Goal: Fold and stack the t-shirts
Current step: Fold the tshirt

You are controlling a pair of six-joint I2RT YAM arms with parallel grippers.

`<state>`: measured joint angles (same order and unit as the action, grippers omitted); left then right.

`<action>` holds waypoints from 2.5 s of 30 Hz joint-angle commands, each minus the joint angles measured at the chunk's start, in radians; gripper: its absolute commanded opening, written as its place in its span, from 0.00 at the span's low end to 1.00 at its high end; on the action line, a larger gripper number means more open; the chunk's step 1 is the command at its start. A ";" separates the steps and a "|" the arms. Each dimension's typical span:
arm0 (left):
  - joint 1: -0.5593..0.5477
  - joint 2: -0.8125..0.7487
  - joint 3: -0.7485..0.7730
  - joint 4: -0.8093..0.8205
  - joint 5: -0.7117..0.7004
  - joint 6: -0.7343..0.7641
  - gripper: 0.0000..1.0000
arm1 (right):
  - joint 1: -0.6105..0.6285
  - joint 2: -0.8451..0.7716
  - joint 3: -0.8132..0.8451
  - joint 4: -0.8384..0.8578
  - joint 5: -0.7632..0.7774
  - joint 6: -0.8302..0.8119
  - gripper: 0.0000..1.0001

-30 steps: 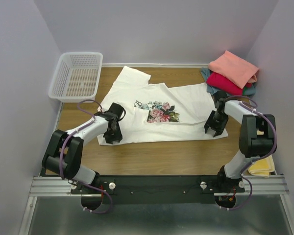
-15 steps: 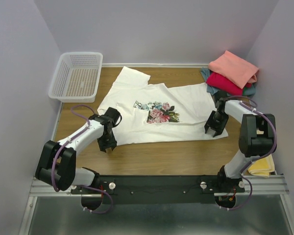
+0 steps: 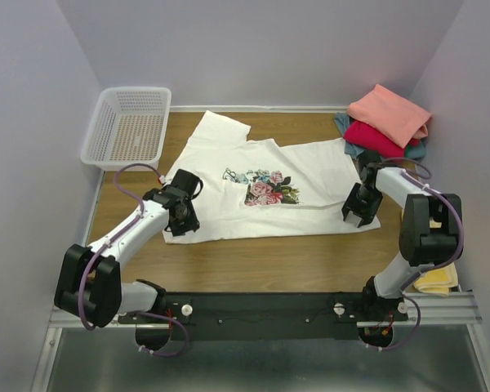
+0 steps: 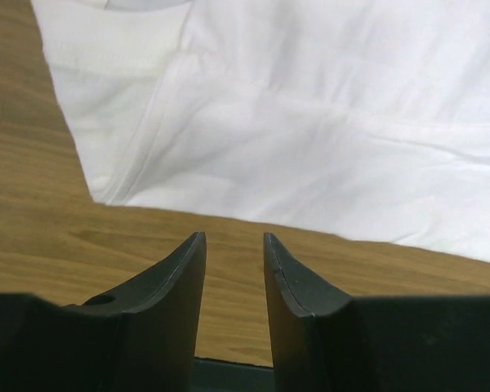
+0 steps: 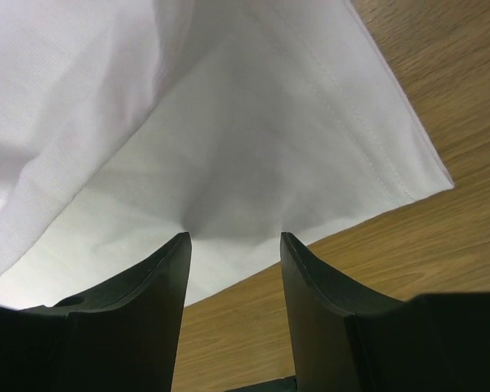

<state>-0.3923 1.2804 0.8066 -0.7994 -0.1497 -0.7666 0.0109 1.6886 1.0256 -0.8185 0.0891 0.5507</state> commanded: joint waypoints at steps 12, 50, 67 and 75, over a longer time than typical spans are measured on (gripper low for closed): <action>0.004 0.306 0.086 0.350 -0.195 0.078 0.43 | 0.015 -0.076 0.070 0.015 0.021 -0.008 0.57; 0.010 0.158 -0.027 -0.034 -0.105 -0.263 0.41 | 0.040 0.011 0.030 0.039 0.012 -0.015 0.56; 0.009 0.146 0.084 -0.046 -0.133 -0.205 0.39 | 0.046 -0.021 -0.180 0.016 0.020 0.103 0.54; 0.010 0.234 0.340 -0.089 -0.226 -0.111 0.40 | 0.047 -0.116 -0.246 -0.019 0.017 0.253 0.54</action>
<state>-0.3870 1.4673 1.0172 -0.8619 -0.2840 -0.9440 0.0513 1.5673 0.8703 -0.7483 0.0883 0.6884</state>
